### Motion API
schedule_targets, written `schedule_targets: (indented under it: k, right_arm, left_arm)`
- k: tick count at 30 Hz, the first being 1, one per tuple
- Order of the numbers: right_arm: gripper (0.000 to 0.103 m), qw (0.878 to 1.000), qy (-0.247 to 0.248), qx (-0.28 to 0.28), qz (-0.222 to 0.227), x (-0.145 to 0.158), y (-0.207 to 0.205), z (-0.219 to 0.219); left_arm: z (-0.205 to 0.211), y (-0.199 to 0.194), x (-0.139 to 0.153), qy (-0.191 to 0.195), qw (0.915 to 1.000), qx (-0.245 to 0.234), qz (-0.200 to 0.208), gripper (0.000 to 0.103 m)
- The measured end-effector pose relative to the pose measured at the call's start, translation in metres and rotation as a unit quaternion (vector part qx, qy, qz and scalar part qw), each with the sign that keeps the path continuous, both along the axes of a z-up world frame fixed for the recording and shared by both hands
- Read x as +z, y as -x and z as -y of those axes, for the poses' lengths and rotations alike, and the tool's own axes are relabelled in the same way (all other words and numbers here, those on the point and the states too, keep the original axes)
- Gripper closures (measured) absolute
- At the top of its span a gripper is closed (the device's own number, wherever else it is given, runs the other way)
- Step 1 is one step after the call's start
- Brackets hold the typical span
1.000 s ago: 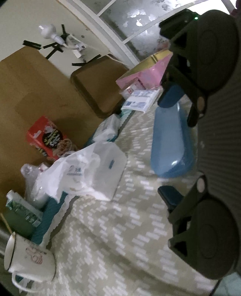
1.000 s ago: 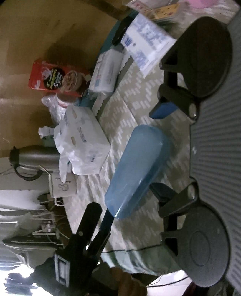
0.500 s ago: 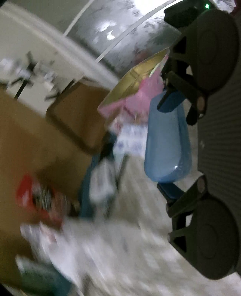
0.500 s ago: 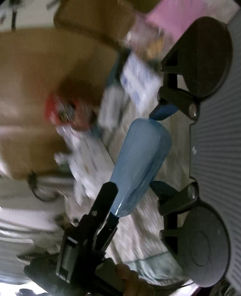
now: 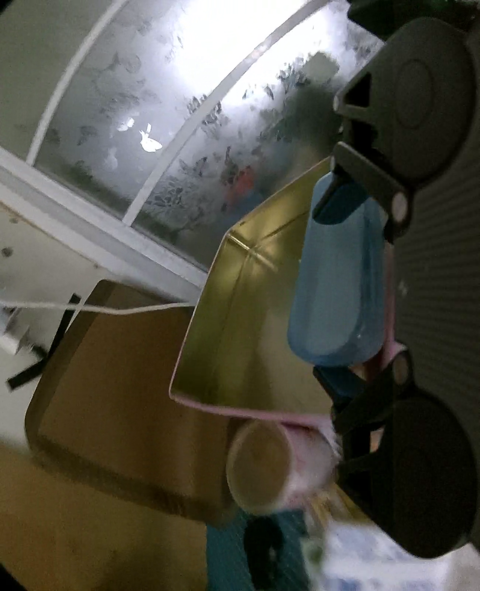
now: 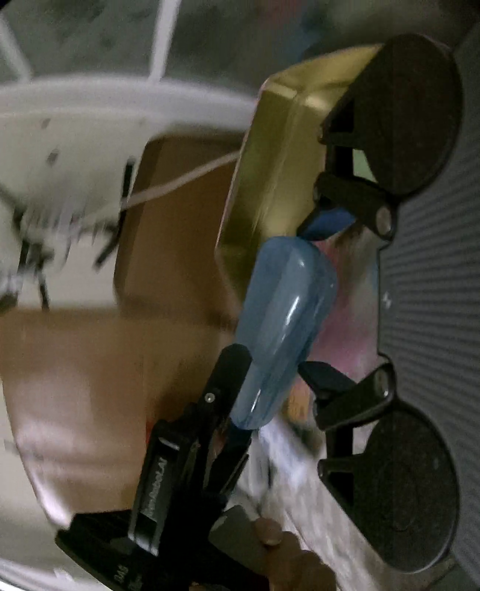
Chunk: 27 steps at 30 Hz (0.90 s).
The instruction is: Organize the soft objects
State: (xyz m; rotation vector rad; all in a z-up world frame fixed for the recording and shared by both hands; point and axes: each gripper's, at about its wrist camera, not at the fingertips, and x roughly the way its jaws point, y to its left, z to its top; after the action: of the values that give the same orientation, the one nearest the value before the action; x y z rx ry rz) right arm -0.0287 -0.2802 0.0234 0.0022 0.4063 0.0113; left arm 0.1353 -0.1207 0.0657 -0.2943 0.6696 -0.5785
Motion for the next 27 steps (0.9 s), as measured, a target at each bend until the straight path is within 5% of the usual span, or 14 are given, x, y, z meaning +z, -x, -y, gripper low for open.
schedule_targets:
  k: [7,21,27]
  right_arm:
    - [0.028,0.994,-0.009,-0.106,-0.020,-0.020,-0.024,0.029]
    - [0.031,0.993,-0.053,-0.095,0.038,-0.015,0.006,0.006]
    - [0.080,0.997,-0.065,-0.013,0.035,-0.010,0.004,-0.036]
  left_arm:
    - [0.024,-0.007,-0.008,-0.050,0.9982,0.034,0.000,0.013]
    - [-0.056,0.098,-0.006,-0.067,0.9936,0.049,0.077,0.013]
    - [-0.134,0.141,-0.041,-0.102,0.9861,0.125,0.042,0.013]
